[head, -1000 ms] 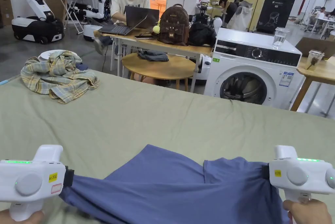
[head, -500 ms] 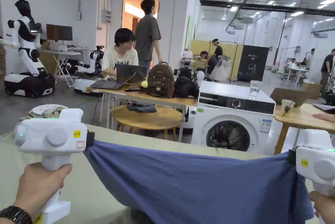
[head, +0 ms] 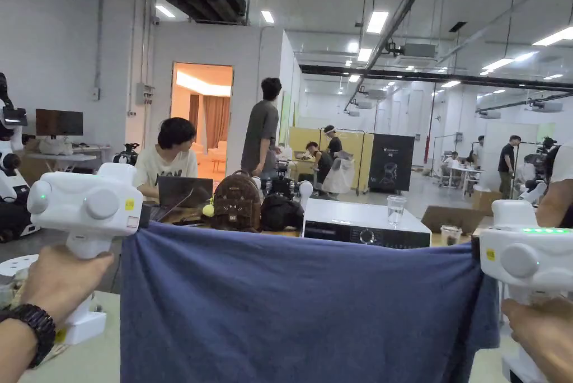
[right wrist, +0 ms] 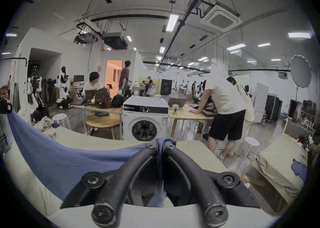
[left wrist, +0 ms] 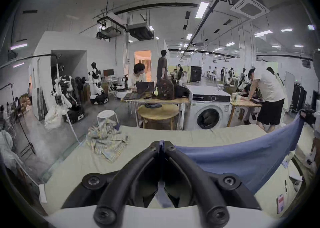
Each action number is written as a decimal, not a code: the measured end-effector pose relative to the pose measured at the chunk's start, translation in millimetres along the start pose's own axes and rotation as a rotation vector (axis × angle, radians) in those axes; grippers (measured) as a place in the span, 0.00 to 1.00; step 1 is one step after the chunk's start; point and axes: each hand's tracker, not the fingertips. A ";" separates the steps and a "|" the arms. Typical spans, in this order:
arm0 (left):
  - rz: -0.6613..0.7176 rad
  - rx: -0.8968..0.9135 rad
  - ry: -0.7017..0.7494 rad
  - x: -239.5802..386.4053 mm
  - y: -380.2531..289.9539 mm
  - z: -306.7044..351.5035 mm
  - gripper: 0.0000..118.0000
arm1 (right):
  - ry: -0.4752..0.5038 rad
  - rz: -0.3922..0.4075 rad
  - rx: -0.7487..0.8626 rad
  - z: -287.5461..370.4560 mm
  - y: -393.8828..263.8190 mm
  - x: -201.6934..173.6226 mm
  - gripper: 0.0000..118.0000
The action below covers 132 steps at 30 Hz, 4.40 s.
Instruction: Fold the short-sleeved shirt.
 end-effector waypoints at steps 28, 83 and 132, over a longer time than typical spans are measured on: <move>-0.001 0.087 0.043 -6.9 50.9 -28.6 0.00 | -0.068 0.026 0.134 -29.8 59.5 -28.9 0.00; 0.021 -0.801 -0.096 -39.7 -434.1 120.9 0.00 | 0.130 0.162 -0.863 214.0 -398.5 6.4 0.00; 0.165 -0.696 -0.045 -42.8 -410.3 144.8 0.44 | 0.185 0.014 -0.391 260.0 -356.4 -89.0 0.00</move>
